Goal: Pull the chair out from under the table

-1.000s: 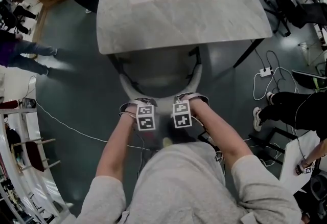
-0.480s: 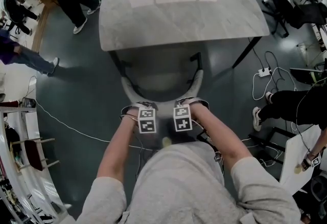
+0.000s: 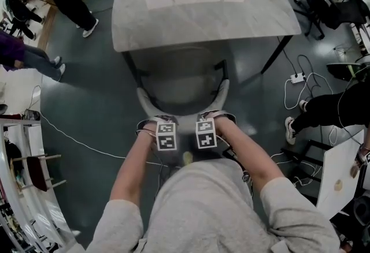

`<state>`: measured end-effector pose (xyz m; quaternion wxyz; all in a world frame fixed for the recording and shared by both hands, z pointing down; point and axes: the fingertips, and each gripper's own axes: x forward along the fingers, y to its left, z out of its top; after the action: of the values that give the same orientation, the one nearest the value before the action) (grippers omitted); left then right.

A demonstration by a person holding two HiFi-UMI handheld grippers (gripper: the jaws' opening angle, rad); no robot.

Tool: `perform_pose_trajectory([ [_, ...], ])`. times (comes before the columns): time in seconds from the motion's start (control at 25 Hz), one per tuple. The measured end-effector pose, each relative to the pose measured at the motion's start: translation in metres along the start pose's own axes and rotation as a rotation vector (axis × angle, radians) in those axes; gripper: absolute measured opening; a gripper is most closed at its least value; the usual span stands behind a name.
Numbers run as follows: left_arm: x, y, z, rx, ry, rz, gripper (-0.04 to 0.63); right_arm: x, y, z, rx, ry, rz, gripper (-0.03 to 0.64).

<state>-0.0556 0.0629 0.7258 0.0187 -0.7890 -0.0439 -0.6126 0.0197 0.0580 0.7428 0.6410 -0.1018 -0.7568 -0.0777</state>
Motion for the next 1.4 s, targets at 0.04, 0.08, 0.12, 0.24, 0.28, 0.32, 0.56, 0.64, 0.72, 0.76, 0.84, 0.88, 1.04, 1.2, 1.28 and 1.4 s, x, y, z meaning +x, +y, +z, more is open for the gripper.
perform_pose_trajectory([
  [0.04, 0.001, -0.004, 0.001, 0.001, 0.000, -0.001, 0.081, 0.000, 0.004, 0.001, -0.001, -0.002, -0.001, 0.083],
  [0.08, 0.001, -0.008, 0.001, 0.002, 0.000, -0.002, 0.081, 0.000, 0.008, 0.002, -0.001, -0.002, 0.000, 0.082],
  [0.12, 0.002, -0.012, 0.002, 0.002, 0.000, -0.003, 0.081, 0.001, 0.012, 0.002, 0.002, -0.002, 0.001, 0.082],
  [0.24, 0.003, -0.021, 0.003, 0.003, 0.000, -0.003, 0.081, 0.003, 0.021, 0.003, 0.008, 0.000, 0.002, 0.082],
  [0.28, 0.003, -0.024, 0.003, 0.005, 0.001, -0.001, 0.081, 0.004, 0.025, 0.004, 0.010, 0.001, 0.000, 0.083],
  [0.32, 0.004, -0.027, 0.003, 0.009, 0.003, 0.002, 0.081, 0.004, 0.028, 0.005, 0.014, 0.001, -0.003, 0.083],
  [0.56, 0.004, -0.044, 0.003, 0.035, 0.015, -0.007, 0.081, 0.004, 0.048, 0.011, 0.033, 0.002, 0.003, 0.081],
  [0.64, 0.004, -0.050, 0.006, 0.032, 0.015, -0.007, 0.081, 0.004, 0.053, 0.010, 0.037, 0.000, 0.001, 0.081],
  [0.72, 0.005, -0.056, 0.008, 0.024, 0.016, -0.011, 0.081, 0.004, 0.058, 0.009, 0.034, 0.001, 0.001, 0.081],
  [0.76, 0.005, -0.059, 0.009, 0.021, 0.015, -0.014, 0.083, 0.004, 0.061, 0.009, 0.031, 0.002, 0.003, 0.082],
  [0.84, 0.007, -0.067, 0.010, 0.016, 0.013, -0.017, 0.083, 0.006, 0.068, 0.010, 0.028, 0.001, 0.004, 0.083],
  [0.88, 0.007, -0.070, 0.011, 0.015, 0.012, -0.017, 0.083, 0.006, 0.072, 0.011, 0.028, 0.000, 0.003, 0.082],
  [1.04, 0.006, -0.081, 0.009, 0.020, 0.013, -0.014, 0.083, 0.006, 0.082, 0.017, 0.034, 0.002, 0.003, 0.083],
  [1.2, 0.006, -0.096, 0.008, 0.017, 0.012, -0.015, 0.083, 0.007, 0.096, 0.023, 0.033, 0.002, 0.007, 0.082],
  [1.28, 0.007, -0.104, 0.010, 0.014, 0.009, -0.017, 0.084, 0.008, 0.104, 0.024, 0.031, 0.000, 0.008, 0.083],
  [1.4, 0.007, -0.115, 0.010, 0.011, 0.010, -0.016, 0.084, 0.008, 0.114, 0.027, 0.030, -0.001, 0.008, 0.083],
])
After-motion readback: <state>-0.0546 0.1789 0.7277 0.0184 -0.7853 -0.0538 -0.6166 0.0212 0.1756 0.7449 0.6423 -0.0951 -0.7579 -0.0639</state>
